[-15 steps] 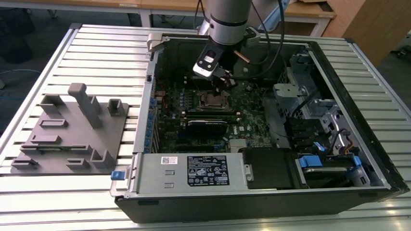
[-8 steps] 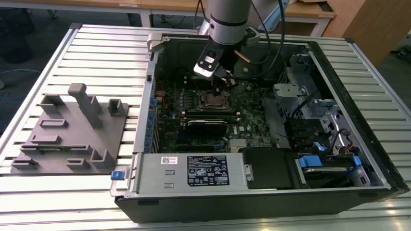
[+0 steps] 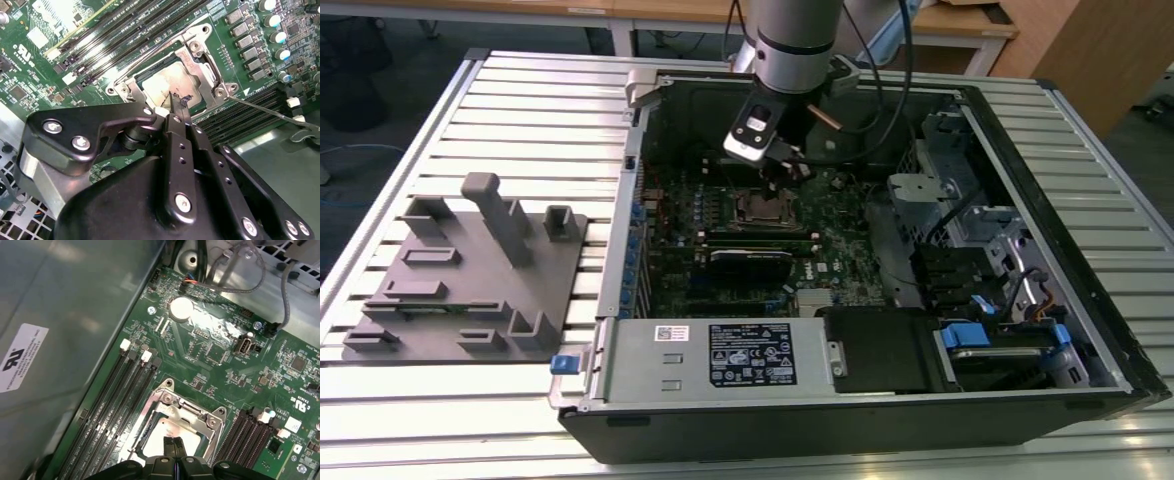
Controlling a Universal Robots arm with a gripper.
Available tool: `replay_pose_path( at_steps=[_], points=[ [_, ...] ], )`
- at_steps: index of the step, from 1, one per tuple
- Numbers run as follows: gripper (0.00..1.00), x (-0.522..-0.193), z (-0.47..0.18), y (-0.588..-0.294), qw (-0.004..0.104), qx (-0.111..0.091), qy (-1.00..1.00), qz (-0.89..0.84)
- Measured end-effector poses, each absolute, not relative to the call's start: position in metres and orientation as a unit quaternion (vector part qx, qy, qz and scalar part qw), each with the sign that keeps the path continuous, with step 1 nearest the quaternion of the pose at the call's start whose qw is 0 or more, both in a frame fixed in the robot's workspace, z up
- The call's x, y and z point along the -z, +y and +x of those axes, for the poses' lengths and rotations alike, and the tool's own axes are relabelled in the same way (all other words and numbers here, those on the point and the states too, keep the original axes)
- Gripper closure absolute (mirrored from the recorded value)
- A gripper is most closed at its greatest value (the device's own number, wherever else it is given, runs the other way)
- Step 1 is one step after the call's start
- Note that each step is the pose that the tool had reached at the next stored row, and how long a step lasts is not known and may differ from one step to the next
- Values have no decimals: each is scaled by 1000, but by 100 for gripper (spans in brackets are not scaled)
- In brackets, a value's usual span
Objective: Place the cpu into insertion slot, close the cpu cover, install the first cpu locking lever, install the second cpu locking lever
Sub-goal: 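Close the cpu cover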
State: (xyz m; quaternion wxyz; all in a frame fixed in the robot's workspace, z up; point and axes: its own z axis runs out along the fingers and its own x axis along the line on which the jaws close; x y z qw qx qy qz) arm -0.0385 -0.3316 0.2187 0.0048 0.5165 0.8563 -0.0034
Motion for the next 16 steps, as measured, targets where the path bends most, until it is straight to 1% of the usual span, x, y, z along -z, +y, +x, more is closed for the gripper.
replay_pose_path(
  at_steps=[16],
  points=[
    [90, -219, -39, -332, 5, 3, 873, 488]
  ],
)
